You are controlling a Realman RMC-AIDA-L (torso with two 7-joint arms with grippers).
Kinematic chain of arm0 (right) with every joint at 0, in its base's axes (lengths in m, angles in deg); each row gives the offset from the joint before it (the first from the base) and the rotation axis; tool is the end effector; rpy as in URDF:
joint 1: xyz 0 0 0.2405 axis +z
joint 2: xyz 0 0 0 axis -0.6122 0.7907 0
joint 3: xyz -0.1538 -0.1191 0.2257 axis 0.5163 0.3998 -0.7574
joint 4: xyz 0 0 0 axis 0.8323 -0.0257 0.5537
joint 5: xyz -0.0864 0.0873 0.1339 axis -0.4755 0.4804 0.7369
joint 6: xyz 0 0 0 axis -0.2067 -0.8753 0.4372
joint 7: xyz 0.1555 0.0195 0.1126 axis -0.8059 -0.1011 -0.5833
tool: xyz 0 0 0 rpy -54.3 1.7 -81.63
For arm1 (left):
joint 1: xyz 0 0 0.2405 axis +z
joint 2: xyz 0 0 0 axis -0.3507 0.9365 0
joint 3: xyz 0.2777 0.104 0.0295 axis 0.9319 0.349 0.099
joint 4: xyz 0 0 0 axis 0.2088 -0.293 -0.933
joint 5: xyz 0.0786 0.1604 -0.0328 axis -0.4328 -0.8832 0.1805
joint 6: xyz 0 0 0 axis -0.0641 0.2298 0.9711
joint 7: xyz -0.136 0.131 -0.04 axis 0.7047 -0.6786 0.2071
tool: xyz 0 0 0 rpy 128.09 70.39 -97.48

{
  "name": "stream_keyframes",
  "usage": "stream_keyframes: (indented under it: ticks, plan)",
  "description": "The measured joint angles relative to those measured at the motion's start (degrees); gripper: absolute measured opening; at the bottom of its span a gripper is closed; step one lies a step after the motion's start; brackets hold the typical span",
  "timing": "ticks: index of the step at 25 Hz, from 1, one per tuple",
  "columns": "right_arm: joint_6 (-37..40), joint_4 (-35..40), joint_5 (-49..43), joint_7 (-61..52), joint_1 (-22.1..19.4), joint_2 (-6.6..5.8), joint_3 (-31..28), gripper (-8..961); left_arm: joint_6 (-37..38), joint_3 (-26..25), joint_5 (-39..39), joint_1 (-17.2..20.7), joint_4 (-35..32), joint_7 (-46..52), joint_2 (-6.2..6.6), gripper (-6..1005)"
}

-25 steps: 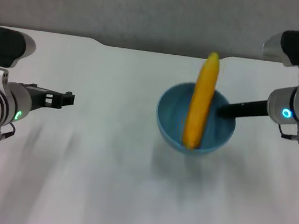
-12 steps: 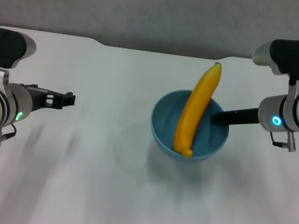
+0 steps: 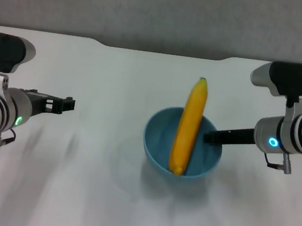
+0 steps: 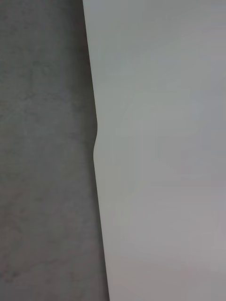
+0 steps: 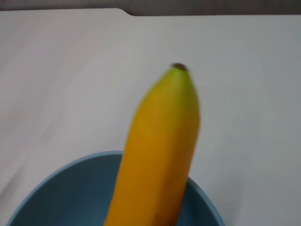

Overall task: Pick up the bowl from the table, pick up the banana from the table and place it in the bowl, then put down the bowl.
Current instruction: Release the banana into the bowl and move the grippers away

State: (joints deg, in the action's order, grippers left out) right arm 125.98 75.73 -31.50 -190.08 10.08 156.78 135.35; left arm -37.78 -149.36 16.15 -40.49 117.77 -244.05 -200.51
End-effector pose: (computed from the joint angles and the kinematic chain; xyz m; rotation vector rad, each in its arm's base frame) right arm 0.2710 0.4500 -0.1165 -2.2683 1.3178 0.0812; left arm -0.3008 0.4144 -0.0404 -1.8259 -1.0279 -0.0805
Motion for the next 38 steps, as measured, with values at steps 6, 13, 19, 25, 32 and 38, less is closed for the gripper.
stream_keyframes:
  ticks: [6,13,19,25,32,38]
  plan:
    - [-0.2,-0.1,0.2,-0.3,-1.5,0.00,0.4,116,-0.7,0.3,0.1,0.1,0.0,0.2,-0.01,896]
    - [-0.8,-0.1,0.2,-0.5,-2.5,0.00,0.4,120,-1.1,0.4,0.2,0.3,0.0,0.2,-0.06,896]
    - [-1.0,-0.2,1.0,-0.5,-3.0,0.00,0.4,123,-1.2,0.6,0.2,0.4,0.0,0.2,-0.09,895]
    - [-1.0,-0.2,1.1,-0.6,-3.7,0.00,0.5,127,-1.2,0.7,0.2,0.4,0.0,0.3,-0.09,896]
    - [-1.3,-1.1,1.1,-0.6,-3.8,0.00,0.5,131,-1.2,0.7,0.2,0.4,0.0,0.3,-0.09,895]
    - [-1.4,-1.6,1.2,-0.6,-4.1,0.00,0.5,134,-1.1,0.8,0.2,0.4,0.0,0.3,-0.09,896]
